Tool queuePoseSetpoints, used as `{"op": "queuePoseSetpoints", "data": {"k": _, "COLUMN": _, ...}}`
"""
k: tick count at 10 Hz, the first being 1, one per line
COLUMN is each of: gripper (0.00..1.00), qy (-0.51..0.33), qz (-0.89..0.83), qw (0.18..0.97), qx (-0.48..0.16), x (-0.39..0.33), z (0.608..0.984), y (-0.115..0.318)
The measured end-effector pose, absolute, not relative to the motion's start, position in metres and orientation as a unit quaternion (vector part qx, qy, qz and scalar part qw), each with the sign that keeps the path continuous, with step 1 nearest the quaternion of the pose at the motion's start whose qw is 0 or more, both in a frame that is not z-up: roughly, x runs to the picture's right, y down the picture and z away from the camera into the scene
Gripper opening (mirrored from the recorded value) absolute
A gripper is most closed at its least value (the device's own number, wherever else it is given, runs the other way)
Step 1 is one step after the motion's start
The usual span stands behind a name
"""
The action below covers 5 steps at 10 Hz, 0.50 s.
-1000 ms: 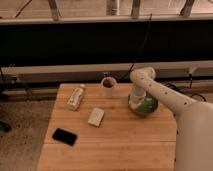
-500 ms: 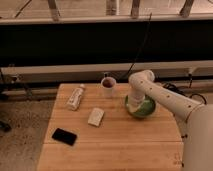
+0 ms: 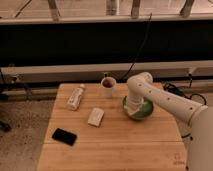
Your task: Push the ceramic bowl across the table
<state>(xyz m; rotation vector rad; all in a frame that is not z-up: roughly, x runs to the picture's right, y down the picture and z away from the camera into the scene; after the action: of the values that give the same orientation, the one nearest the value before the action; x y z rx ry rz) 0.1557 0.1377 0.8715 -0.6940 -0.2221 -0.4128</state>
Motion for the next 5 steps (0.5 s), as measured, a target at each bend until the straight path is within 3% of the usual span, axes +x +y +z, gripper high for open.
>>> {"op": "queuePoseSetpoints", "data": {"k": 5, "gripper": 0.0, "qy": -0.118, "qz": -0.227, "qw": 0.907, "qx": -0.335, "x": 0.1465, "z": 0.8631, "y": 0.1469}}
